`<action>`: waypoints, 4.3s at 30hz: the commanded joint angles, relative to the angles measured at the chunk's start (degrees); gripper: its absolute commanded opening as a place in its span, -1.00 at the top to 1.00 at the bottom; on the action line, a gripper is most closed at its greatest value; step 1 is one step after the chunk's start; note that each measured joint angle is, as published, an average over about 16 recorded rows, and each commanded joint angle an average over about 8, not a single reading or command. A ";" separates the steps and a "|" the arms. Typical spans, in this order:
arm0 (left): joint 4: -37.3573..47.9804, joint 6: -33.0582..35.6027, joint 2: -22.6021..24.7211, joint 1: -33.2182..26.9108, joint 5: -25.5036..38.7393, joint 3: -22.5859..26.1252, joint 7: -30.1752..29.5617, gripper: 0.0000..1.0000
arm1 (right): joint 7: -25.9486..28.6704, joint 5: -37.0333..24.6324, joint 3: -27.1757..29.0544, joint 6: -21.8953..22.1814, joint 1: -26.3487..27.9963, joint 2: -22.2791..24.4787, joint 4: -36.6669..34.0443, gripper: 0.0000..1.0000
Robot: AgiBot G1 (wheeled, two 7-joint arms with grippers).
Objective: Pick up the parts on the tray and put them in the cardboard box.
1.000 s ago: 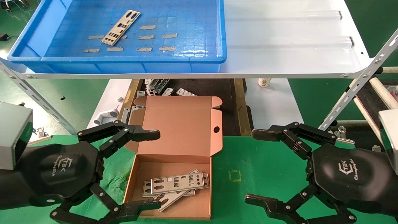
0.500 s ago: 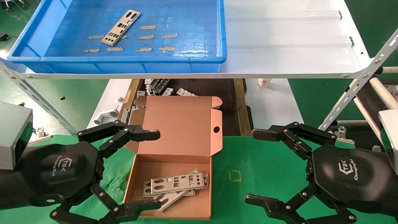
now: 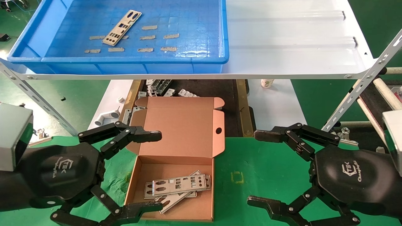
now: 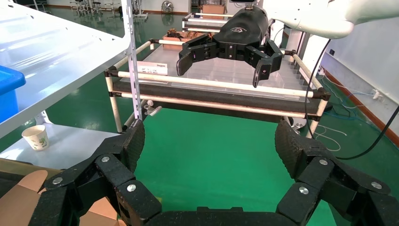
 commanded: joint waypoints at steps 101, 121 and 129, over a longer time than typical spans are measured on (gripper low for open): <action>0.00 0.00 0.00 0.00 -0.01 0.00 0.00 -1.00 | 0.00 0.00 0.00 0.00 0.00 0.00 0.00 -1.00; 0.00 0.00 0.00 0.00 -0.01 0.00 0.00 -1.00 | 0.00 0.00 0.00 0.00 0.00 0.00 0.00 -1.00; 0.00 0.00 0.00 0.00 -0.01 0.00 0.00 -1.00 | 0.00 0.00 0.00 0.00 0.00 0.00 0.00 -1.00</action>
